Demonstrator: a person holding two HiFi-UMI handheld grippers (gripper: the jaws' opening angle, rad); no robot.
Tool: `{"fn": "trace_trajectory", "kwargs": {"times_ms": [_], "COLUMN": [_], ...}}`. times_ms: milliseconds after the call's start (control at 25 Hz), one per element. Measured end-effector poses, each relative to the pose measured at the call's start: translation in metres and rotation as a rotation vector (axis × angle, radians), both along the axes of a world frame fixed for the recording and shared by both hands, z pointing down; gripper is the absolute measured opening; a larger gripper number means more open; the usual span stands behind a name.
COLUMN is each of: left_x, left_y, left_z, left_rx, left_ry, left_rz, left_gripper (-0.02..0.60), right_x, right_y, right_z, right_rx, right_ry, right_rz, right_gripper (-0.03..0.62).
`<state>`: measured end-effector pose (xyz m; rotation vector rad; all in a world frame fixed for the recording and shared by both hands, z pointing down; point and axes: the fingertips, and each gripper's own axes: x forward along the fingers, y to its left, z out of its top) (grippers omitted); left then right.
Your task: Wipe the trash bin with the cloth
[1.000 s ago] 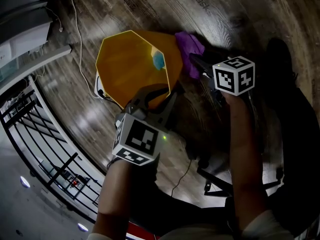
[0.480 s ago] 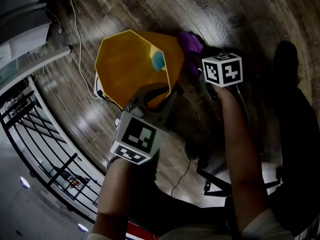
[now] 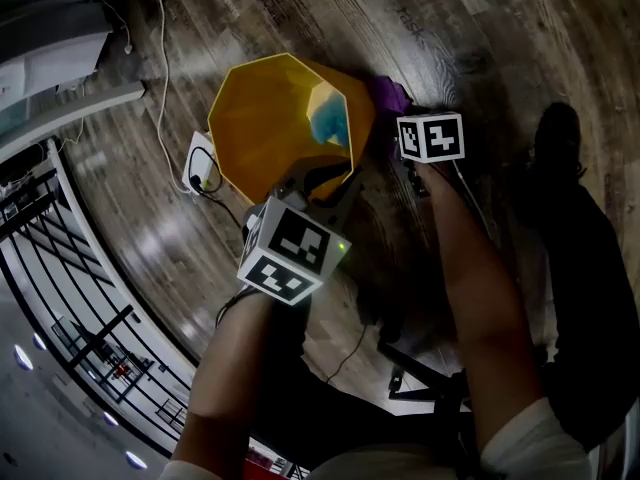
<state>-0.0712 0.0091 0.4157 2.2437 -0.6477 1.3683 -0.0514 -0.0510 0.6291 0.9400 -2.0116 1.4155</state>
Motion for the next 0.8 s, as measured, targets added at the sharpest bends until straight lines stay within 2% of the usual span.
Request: {"fn": "trace_trajectory", "kwargs": {"times_ms": [160,240,320,440,600,800], "left_x": [0.000,0.001,0.002,-0.001,-0.017,-0.039], "left_y": [-0.001,-0.001,0.004,0.017,0.031,0.041], "left_z": [-0.001,-0.007,-0.014,-0.020,-0.022,-0.011], "left_rx": [0.008,0.005,-0.007,-0.020,-0.027,-0.061], "left_ry": [0.009,0.034,0.043,0.017,-0.045,-0.087], "left_rz": [-0.014,-0.016,0.018,0.103,0.175,0.200], "left_gripper": [0.020,0.023,0.103,0.161,0.175,0.184], "right_x": [0.011,0.025,0.037,0.051,0.050,0.039], "right_y": [0.007,0.004,-0.001,0.001,0.016,0.047], "right_z": [-0.006,-0.025,-0.051,-0.090,-0.144,-0.195], "right_rx": [-0.018,0.001,0.027,0.065,0.117,0.124], "right_ry": [0.054,0.058,0.032,-0.010,-0.109,-0.217], "right_rz": [-0.066,-0.055,-0.016,0.032,0.089,0.147], "right_gripper": [0.114,0.114,0.114,0.114,0.114,0.114]}}
